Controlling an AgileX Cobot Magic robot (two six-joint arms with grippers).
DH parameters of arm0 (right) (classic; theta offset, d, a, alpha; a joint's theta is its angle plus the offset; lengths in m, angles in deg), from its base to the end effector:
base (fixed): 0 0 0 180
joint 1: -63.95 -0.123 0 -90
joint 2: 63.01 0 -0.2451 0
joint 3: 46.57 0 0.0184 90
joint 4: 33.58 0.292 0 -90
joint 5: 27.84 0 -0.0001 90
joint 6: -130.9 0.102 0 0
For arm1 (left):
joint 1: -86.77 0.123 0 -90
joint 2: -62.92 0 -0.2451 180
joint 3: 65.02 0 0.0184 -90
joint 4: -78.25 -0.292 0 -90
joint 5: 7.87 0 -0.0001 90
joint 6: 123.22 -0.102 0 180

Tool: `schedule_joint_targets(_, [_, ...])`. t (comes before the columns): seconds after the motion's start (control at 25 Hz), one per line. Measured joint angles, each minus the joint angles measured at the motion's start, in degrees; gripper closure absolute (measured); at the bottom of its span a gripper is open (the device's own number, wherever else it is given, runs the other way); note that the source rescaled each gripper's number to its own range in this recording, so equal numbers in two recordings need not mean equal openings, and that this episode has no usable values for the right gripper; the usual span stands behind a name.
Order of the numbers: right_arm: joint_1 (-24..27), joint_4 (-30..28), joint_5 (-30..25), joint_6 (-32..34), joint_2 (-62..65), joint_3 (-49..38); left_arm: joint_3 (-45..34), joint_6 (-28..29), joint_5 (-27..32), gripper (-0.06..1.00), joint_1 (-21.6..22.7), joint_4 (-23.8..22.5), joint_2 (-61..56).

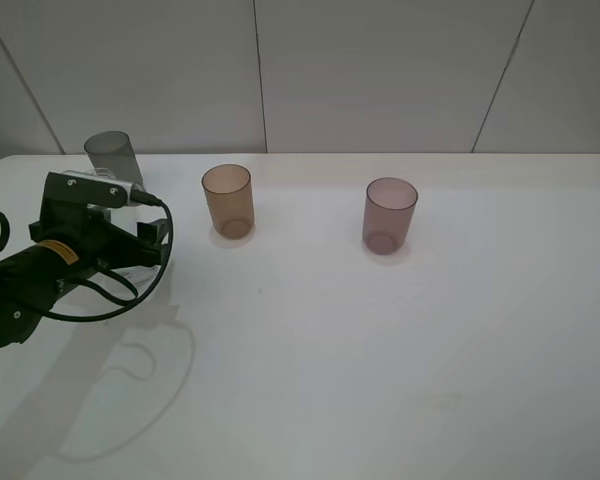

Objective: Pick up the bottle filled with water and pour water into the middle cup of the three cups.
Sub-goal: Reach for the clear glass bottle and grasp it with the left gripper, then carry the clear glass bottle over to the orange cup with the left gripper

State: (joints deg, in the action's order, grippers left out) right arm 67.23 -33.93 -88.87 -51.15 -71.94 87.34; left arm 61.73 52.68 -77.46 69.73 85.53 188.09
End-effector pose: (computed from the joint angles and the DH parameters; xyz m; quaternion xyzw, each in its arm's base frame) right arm 0.0780 -0.0050 0.2986 0.0093 0.8482 -0.0277 0.5288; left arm 0.2553 -0.0656 -0.0011 0.0971 0.8075 -0.0302 0.5810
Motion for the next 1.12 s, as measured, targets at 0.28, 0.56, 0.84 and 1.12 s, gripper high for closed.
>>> schedule_joint_targets(0.28, [0.00, 0.00, 0.00, 0.00, 0.00, 0.00, 0.00, 0.00, 0.00, -0.04, 0.00, 0.00, 1.08])
schedule_joint_targets(0.56, [0.00, 0.00, 0.00, 0.00, 0.00, 0.00, 0.00, 0.00, -0.07, 0.93, 0.00, 0.70, 1.08])
schedule_joint_targets(0.84, [0.00, 0.00, 0.00, 0.00, 0.00, 0.00, 0.00, 0.00, -0.12, 0.93, 0.00, -0.05, 1.19])
schedule_joint_targets(1.12, [0.00, 0.00, 0.00, 0.00, 0.00, 0.00, 0.00, 0.23, -0.12, 0.93, 0.00, -0.05, 1.19])
